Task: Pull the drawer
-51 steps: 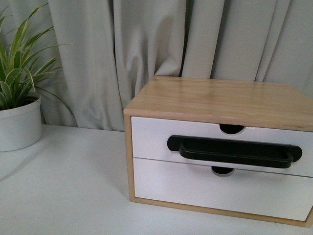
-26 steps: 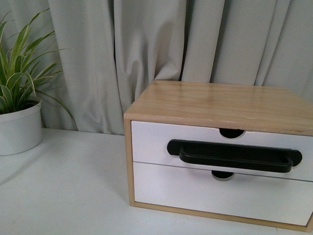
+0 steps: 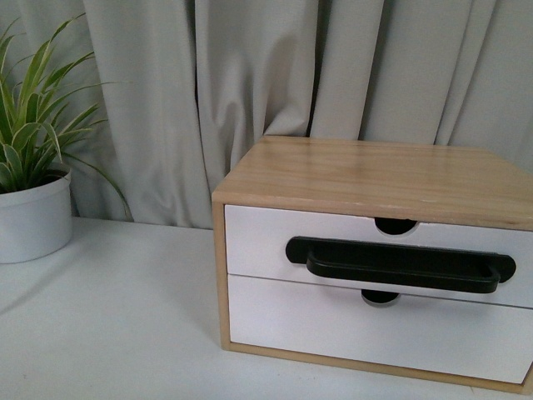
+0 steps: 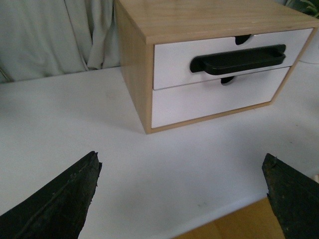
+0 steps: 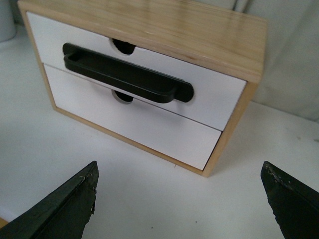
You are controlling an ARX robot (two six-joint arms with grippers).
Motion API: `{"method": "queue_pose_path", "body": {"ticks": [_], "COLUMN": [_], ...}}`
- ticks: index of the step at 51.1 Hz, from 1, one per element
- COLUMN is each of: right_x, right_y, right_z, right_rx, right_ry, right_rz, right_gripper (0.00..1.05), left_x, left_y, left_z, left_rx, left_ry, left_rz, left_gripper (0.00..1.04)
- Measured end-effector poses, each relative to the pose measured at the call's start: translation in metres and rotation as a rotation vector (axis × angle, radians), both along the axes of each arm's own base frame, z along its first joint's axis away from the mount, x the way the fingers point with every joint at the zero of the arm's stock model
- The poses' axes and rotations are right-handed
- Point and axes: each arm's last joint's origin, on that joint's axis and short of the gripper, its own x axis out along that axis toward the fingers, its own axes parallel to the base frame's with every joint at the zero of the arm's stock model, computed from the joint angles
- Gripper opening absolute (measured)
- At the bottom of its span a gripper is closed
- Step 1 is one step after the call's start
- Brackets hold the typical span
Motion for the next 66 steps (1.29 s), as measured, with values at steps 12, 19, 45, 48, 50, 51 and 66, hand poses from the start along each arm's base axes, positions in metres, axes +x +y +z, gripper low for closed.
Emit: {"method": "queue_pose_path", "body": {"ticks": [12, 19, 45, 48, 50, 51, 66], "right_x": [0.035, 0.049, 0.066, 0.066, 0.067, 0.067, 0.074], "right_y": [0.006, 0.01, 0.019, 0.021, 0.022, 0.023, 0.028], "right_z": [0.008, 0.016, 0.02, 0.018, 0.017, 0.016, 0.015], "right_rx": [-0.225, -0.294, -0.483, -0.5, -0.517, -0.525, -0.568], "right_ry": [0.053, 0.054, 0.058, 0.061, 0.061, 0.062, 0.051], "right_rz": [0.16, 0.241, 0.439, 0.458, 0.474, 0.479, 0.509], "right_gripper": [0.96, 0.96, 0.96, 0.96, 0.96, 0.96, 0.96], "left_x": [0.043, 0.068, 0.113, 0.119, 0.123, 0.126, 0.154], "left_y": [-0.026, -0.047, -0.114, -0.119, -0.122, -0.124, -0.143], "left_z": [0.013, 0.023, 0.03, 0.033, 0.034, 0.034, 0.038], "left_rx": [0.285, 0.403, 0.668, 0.689, 0.702, 0.707, 0.8], "left_ry": [0.004, -0.013, -0.014, -0.021, -0.022, -0.023, -0.013], "left_rz": [-0.303, -0.419, -0.676, -0.677, -0.677, -0.68, -0.7], "left_gripper": [0.98, 0.98, 0.98, 0.98, 0.98, 0.98, 0.98]}}
